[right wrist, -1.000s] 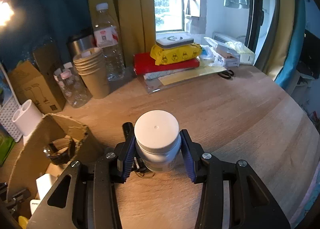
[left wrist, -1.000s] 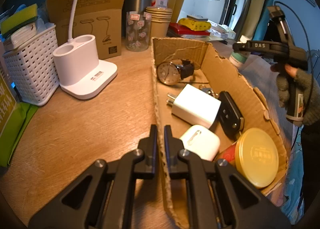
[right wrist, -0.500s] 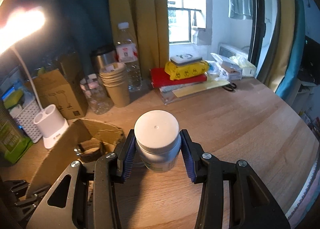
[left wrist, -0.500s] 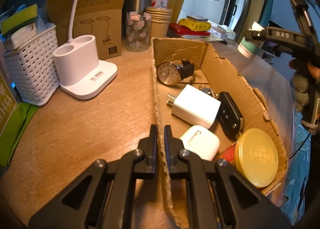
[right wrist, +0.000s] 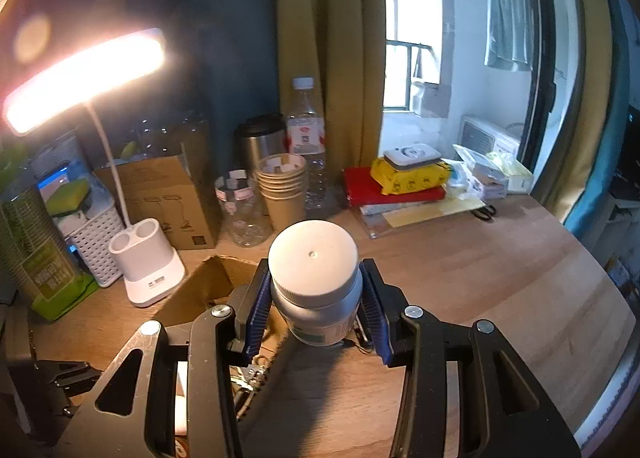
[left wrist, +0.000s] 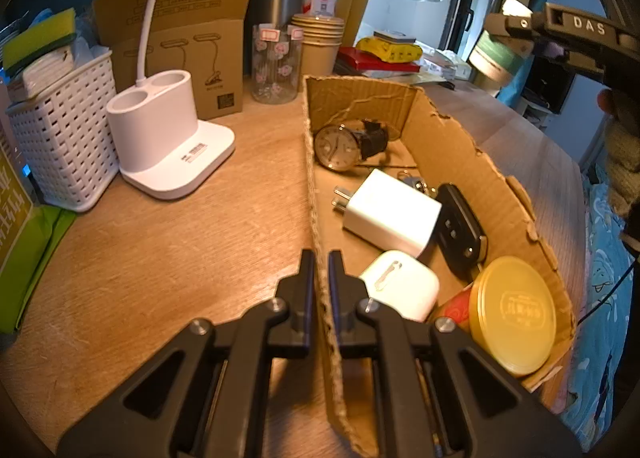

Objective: Organize rigid objects
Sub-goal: 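Lift the pill bottle with the right tool and carry it over the box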

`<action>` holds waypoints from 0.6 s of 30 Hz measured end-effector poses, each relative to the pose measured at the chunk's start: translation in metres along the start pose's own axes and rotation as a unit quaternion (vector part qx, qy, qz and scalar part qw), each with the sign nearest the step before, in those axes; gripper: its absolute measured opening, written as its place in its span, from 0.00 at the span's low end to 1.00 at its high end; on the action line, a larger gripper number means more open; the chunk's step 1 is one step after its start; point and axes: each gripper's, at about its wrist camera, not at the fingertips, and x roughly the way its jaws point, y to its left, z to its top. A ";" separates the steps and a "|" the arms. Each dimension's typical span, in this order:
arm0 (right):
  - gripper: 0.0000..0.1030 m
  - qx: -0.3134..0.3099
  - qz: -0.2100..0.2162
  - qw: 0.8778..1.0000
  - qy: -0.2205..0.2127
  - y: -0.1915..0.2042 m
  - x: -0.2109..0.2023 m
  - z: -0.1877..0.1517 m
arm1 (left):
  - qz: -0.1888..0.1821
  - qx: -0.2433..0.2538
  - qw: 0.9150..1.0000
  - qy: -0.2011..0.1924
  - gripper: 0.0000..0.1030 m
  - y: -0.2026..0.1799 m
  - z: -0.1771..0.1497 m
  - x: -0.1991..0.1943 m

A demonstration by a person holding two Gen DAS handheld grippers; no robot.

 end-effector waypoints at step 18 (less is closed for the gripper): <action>0.44 -0.037 0.045 0.997 0.044 0.044 0.040 -0.014 | -0.004 -0.004 1.000 -0.001 0.07 0.000 0.002 -0.002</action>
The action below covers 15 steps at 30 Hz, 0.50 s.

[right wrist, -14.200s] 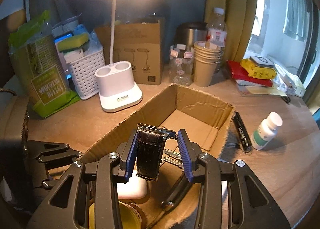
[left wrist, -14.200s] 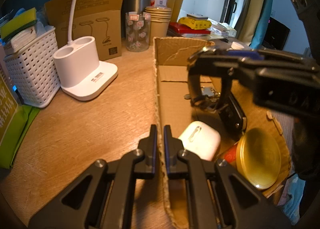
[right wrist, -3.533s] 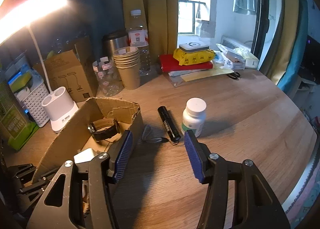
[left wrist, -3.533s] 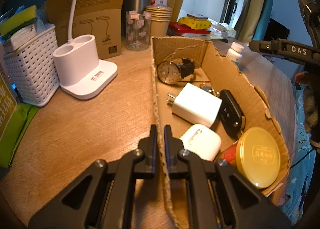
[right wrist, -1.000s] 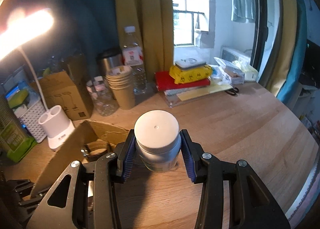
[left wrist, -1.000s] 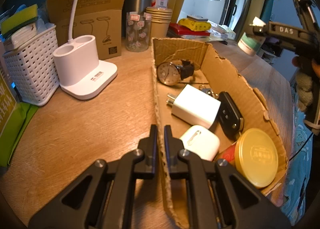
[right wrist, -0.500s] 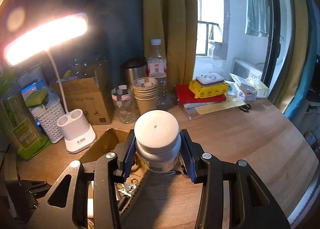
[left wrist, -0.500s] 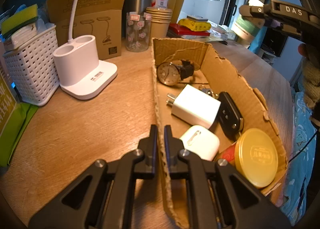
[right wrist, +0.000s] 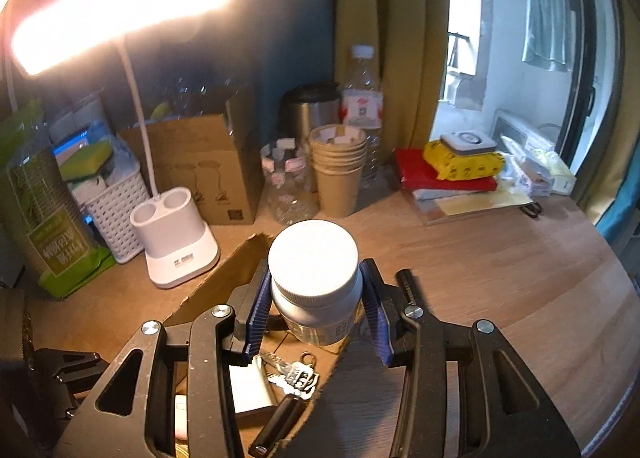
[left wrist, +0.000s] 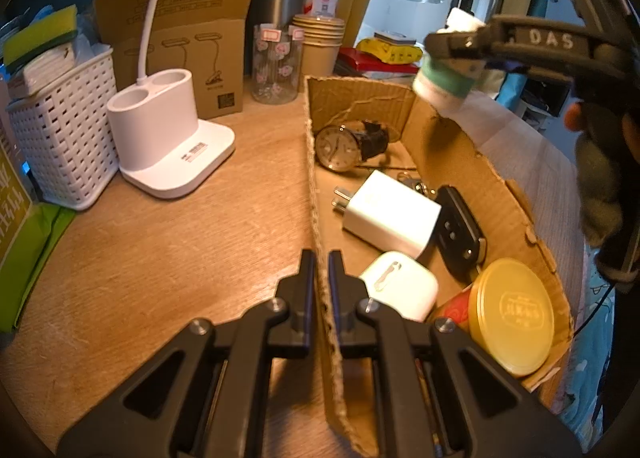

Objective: Organize rigid objects
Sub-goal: 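Lift the pill bottle with the right tool and carry it over the box, then lower the pill bottle into the box and open the right tool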

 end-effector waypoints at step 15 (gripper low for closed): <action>0.44 -0.015 -0.007 0.998 0.059 0.008 0.036 -0.025 | -0.002 -0.002 1.000 0.000 0.08 0.001 0.000 0.001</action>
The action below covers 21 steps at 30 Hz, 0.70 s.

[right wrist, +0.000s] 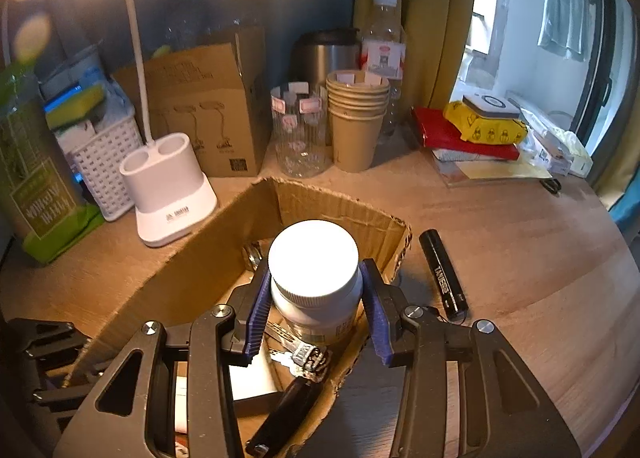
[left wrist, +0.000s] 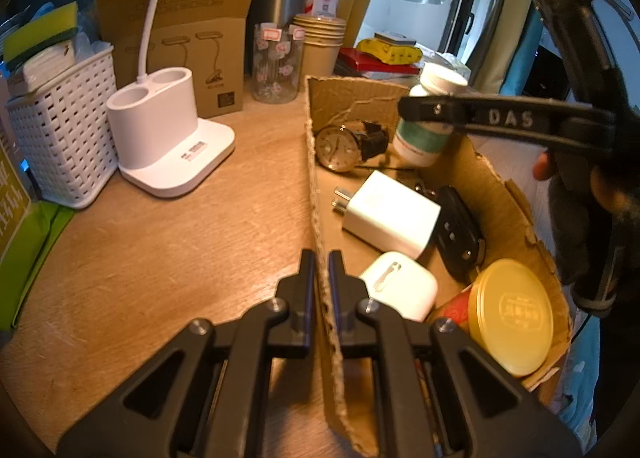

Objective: Organize rigid objects
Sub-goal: 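Lower the pill bottle into the box and open the right tool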

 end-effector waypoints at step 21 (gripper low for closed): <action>0.51 -0.016 -0.016 1.000 0.017 0.006 0.012 -0.004 | 0.002 0.002 1.000 -0.002 0.08 -0.001 0.000 0.000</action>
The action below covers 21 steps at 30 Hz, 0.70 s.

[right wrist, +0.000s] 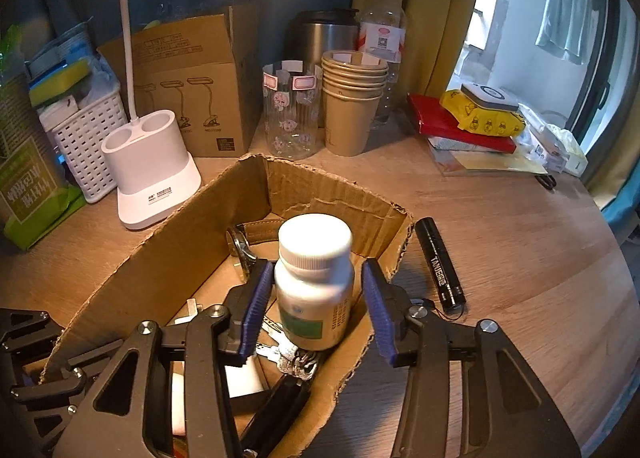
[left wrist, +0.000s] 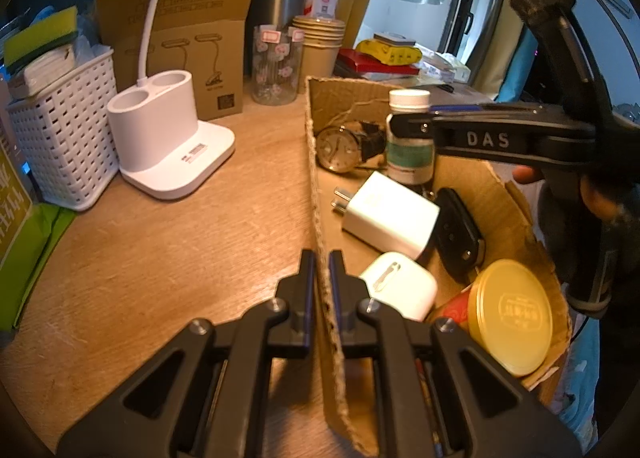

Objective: Organize rigid objects
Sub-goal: 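Lower the pill bottle into the box and open the right tool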

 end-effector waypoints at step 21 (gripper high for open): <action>0.53 0.053 -0.003 0.997 -0.057 -0.036 -0.050 0.001 | 0.002 0.002 1.000 -0.002 0.08 0.000 0.001 -0.002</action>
